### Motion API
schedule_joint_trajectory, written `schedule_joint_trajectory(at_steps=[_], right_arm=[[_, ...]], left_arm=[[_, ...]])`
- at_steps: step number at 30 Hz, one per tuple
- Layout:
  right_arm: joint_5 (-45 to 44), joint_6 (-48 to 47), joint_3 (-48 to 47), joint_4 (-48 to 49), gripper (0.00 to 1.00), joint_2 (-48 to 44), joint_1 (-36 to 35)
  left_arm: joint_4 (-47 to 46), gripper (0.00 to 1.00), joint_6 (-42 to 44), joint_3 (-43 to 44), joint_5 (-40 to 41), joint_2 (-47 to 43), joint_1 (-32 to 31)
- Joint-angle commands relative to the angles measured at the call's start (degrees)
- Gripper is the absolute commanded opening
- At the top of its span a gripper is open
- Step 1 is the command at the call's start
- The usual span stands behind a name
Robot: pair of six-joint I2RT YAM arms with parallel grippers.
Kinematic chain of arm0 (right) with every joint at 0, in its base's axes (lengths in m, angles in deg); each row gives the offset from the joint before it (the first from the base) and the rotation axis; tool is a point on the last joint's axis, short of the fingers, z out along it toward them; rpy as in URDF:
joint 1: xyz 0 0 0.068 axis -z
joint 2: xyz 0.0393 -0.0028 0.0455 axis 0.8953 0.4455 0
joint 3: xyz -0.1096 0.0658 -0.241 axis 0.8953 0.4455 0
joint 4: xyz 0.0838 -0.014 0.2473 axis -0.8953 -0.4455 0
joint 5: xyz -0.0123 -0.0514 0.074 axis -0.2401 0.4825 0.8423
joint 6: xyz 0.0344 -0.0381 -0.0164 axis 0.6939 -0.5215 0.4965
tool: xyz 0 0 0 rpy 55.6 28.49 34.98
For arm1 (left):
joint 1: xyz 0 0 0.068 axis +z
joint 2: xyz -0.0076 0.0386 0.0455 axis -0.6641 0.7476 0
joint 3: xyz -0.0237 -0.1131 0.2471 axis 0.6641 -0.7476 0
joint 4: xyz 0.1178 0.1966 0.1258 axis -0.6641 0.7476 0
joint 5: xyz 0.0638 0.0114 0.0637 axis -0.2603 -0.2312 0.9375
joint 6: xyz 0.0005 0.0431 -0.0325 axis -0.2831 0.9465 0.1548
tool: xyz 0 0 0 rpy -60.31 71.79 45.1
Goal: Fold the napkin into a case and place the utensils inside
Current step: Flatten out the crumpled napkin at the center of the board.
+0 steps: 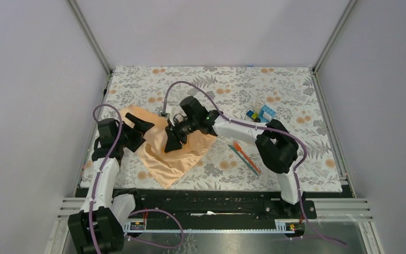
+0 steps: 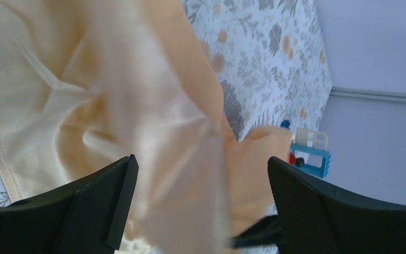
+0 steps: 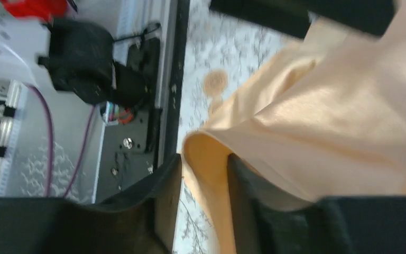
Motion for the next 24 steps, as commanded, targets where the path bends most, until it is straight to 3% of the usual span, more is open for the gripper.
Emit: schedule_joint_trajectory(at_steps=[1,5,9,12,15,18,20,24], right_arm=[[-7.57,8.38,7.00,-0.55,0.55,-4.43,3.21],[-11.87,14.21,11.14,-2.06,0.72,-9.54,3.25],[-17.48,16.32,13.85,-1.82,0.77,-12.97,3.44],[-23.61,19.49,13.79,-1.95,0.77,-12.45,3.59],[-37.52,24.02,14.08,-5.76,0.77,-13.32,4.55],[-45.86,26.96,16.10,-7.81,0.87,-16.34,5.82],[-44.82,30.25,18.85,-7.50,0.93,-18.76,8.75],[-39.45,35.44,25.11,-4.29,0.94,-21.69,15.12]], left_arm=[[3.16,0.98,4.81,2.84,-5.10,2.69,0.13],[7.88,0.97,9.89,5.56,-4.87,2.88,-0.03],[12.38,0.86,10.29,7.14,-0.22,1.56,-2.24],[18.57,0.84,8.36,9.96,10.66,3.16,-10.15],[24.04,0.85,5.37,14.40,25.37,8.01,-24.14],[26.45,0.85,2.71,16.80,30.86,13.86,-31.80],[25.15,0.76,1.88,16.82,33.61,16.15,-34.11],[19.80,0.67,1.38,16.19,35.34,20.87,-37.63]])
